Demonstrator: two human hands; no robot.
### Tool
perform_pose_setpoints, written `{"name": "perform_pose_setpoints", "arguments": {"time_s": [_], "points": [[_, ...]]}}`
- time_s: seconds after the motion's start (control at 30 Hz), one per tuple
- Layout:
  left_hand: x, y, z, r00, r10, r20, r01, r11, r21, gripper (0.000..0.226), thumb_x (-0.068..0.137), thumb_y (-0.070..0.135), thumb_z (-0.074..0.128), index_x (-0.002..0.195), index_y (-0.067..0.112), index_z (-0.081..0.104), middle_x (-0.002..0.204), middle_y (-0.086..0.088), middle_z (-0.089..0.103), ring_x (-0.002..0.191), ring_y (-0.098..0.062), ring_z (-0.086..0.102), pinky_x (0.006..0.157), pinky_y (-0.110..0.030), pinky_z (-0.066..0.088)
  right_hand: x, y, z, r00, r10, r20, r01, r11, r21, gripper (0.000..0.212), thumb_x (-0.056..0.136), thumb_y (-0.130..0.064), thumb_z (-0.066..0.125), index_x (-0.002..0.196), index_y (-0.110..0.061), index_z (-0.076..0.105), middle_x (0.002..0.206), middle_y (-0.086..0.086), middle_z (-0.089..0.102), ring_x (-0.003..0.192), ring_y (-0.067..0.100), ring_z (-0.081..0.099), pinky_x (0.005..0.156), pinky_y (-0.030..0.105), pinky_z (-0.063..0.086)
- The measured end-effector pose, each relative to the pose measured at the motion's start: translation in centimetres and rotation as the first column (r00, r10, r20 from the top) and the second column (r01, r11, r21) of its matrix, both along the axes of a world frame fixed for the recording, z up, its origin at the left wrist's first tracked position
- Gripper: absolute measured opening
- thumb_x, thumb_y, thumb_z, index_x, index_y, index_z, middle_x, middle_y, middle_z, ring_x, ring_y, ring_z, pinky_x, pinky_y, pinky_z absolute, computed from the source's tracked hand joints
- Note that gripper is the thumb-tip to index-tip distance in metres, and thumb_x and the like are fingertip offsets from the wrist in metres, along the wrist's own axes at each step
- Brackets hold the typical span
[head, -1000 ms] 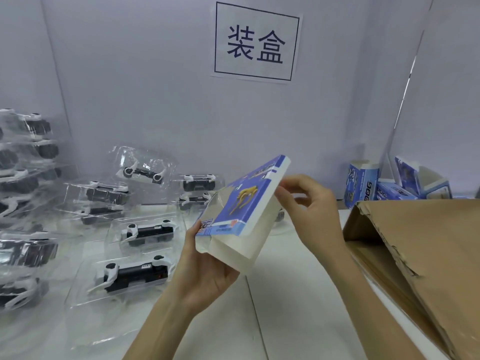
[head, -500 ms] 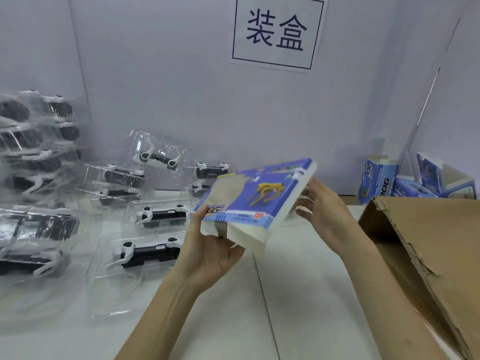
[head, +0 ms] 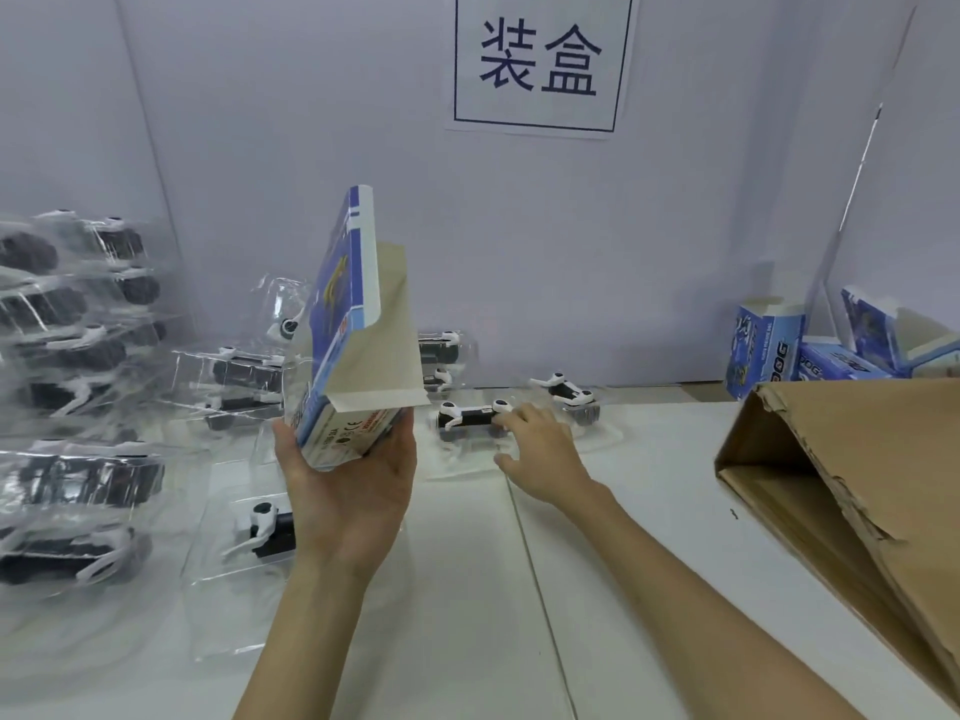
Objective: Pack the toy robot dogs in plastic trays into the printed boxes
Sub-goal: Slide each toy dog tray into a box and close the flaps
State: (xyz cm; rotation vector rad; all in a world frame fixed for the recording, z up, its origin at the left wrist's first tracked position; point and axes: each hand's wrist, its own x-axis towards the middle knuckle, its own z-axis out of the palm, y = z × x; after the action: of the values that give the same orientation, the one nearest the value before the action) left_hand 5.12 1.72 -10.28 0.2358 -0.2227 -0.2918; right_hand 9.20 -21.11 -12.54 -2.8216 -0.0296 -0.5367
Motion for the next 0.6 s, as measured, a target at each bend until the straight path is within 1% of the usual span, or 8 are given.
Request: {"name": "perform_pose_setpoints", "arguments": {"time_s": [0.1,0.2,0.27,0.33,0.37,0.43,0.5,0.6], "points": [[0.1,0.1,-0.1,1.000,0.022,-0.022,-0.021,1.000,0.016,0.087,0.086,0.075,0.054,0.143,0.010,0.053,0.129,-0.012,0.065,0.116,-0.025,0.067,0.092,-0.035,0.058,-1.1,0.3,0.8,0.998,0.019,0.065,-0.013,0.994,-0.105,0.019,0.096,-0.029,0.056,0.111,-0.026,0.067,0.107,-0.005,0.058,0.112,0.019,0.051,0.098,0.034,0.029],[0.4,0.1,-0.1,0.999,0.007,-0.050,-0.006,1.000,0.017,0.090,0.084,0.077,0.056,0.142,0.009,0.054,0.125,-0.012,0.067,0.111,-0.025,0.069,0.087,-0.034,0.060,-4.5,0.3,1.0,0.990,0.112,0.085,-0.100,0.986,-0.133,0.014,0.085,-0.046,0.062,0.089,-0.034,0.066,0.083,-0.016,0.049,0.091,0.013,0.050,0.096,0.033,0.029],[0.5,0.0,-0.2,0.999,-0.003,-0.054,0.004,1.000,0.021,0.091,0.081,0.079,0.056,0.142,0.011,0.054,0.124,-0.010,0.067,0.107,-0.025,0.070,0.084,-0.033,0.060,-7.2,0.0,1.4,0.979,0.195,0.051,-0.192,0.979,-0.063,0.030,0.071,-0.066,0.063,0.082,-0.038,0.060,0.093,-0.019,0.047,0.095,0.007,0.044,0.096,0.029,0.026],[0.4,-0.2,-0.5,0.999,0.005,-0.050,-0.002,0.998,0.055,0.091,0.080,0.081,0.054,0.140,0.013,0.056,0.119,-0.007,0.068,0.100,-0.023,0.071,0.080,-0.031,0.060,-9.3,-0.4,2.1,0.969,0.227,-0.098,-0.223,0.974,0.048,0.050,0.058,-0.077,0.066,0.090,-0.040,0.053,0.118,-0.023,0.044,0.110,0.005,0.042,0.098,0.026,0.027],[0.4,-0.3,-0.6,0.999,0.008,-0.045,-0.005,0.997,0.079,0.089,0.079,0.082,0.053,0.137,0.015,0.058,0.115,-0.005,0.068,0.096,-0.022,0.072,0.078,-0.030,0.060,-10.0,-0.5,2.4,0.959,0.206,-0.194,-0.190,0.977,0.098,0.058,0.055,-0.079,0.068,0.094,-0.041,0.048,0.125,-0.024,0.041,0.114,0.006,0.042,0.097,0.028,0.032],[0.2,-0.4,-0.7,0.999,0.010,-0.043,-0.005,0.994,0.113,0.084,0.077,0.085,0.052,0.128,0.019,0.061,0.108,-0.003,0.068,0.090,-0.020,0.071,0.076,-0.027,0.058,-10.7,-0.7,2.7,0.936,0.139,-0.324,-0.105,0.987,0.118,0.065,0.052,-0.083,0.068,0.094,-0.041,0.041,0.116,-0.027,0.043,0.105,0.010,0.050,0.082,0.030,0.043],[0.3,-0.4,-0.8,0.999,0.012,-0.041,-0.007,0.992,0.127,0.079,0.076,0.085,0.053,0.120,0.020,0.064,0.104,-0.002,0.068,0.086,-0.018,0.070,0.073,-0.026,0.055,-10.8,-0.9,2.8,0.927,0.092,-0.364,-0.061,0.994,0.096,0.068,0.051,-0.084,0.066,0.094,-0.039,0.039,0.104,-0.024,0.046,0.091,0.006,0.052,0.067,0.029,0.040],[0.4,-0.4,-0.8,0.999,0.014,-0.032,-0.010,0.991,0.133,0.076,0.075,0.084,0.055,0.116,0.021,0.065,0.102,-0.002,0.068,0.084,-0.018,0.070,0.069,-0.026,0.053,-10.9,-1.2,3.3,0.920,0.107,-0.378,-0.082,0.993,0.080,0.063,0.053,-0.077,0.068,0.096,-0.040,0.040,0.108,-0.022,0.046,0.089,0.000,0.051,0.065,0.027,0.041]]}}
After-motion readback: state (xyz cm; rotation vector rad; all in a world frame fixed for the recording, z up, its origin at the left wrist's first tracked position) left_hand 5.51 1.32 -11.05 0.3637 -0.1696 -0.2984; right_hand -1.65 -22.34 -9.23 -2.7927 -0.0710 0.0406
